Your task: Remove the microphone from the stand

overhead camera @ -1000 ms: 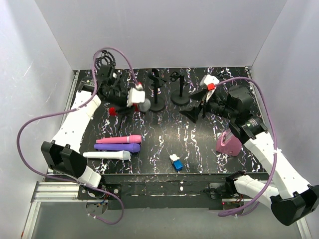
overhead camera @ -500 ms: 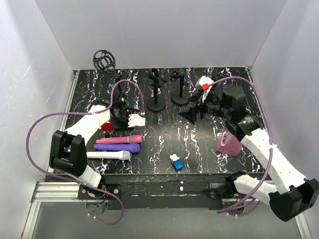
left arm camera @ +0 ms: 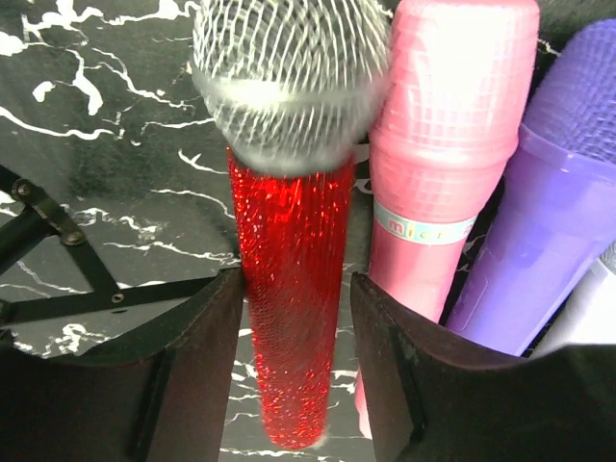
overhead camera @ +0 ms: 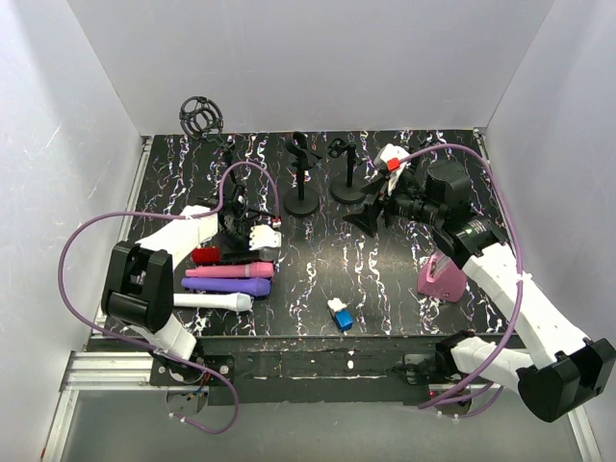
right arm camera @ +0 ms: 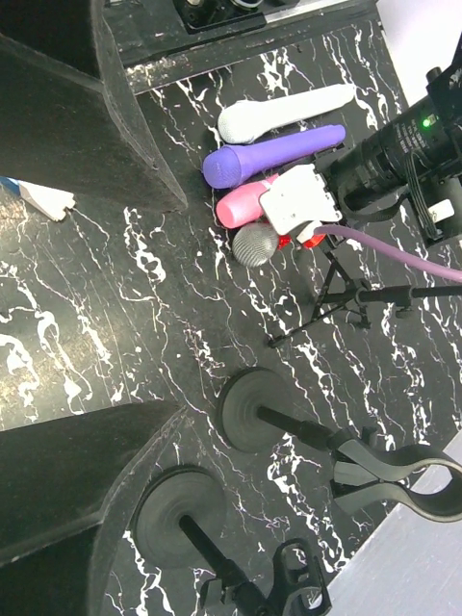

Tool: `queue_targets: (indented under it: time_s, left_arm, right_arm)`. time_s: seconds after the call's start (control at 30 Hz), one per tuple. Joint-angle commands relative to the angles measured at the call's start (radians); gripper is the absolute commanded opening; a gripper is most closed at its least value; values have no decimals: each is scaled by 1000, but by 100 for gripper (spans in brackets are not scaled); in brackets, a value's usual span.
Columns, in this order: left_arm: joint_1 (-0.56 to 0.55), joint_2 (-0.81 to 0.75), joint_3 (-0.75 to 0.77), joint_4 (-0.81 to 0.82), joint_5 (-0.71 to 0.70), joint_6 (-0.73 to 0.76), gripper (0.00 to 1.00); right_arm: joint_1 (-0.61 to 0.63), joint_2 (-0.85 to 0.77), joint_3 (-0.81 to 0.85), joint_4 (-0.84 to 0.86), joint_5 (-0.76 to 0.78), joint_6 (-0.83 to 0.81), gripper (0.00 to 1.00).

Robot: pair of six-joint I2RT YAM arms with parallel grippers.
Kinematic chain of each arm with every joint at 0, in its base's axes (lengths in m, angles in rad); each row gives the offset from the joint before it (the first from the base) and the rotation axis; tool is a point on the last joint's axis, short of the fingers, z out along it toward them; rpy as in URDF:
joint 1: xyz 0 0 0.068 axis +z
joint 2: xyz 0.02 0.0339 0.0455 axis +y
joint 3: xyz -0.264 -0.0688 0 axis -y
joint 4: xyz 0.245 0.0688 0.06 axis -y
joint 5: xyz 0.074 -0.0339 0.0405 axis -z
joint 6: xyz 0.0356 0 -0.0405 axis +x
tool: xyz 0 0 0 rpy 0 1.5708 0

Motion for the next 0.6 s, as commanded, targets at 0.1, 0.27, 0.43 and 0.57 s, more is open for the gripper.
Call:
queue_targets:
  time_s: [0.1,0.27,0.43,0.57]
  left_arm:
    - [-1,15,38,-20,24,-36,49]
    - [-1,-43,55,-41,33,-67,49]
    - [17,-256,29,-55,94,-162,51]
    - [20,-510,-82,148,98,-483,59]
  right_arm:
    - [-5,27,71,-11,-7,14,85]
    - [-5,29,77,-3,-7,16,85]
    - [-5,24,91,-22,13,2,85]
    - [-5,27,108,-42,13,1,85]
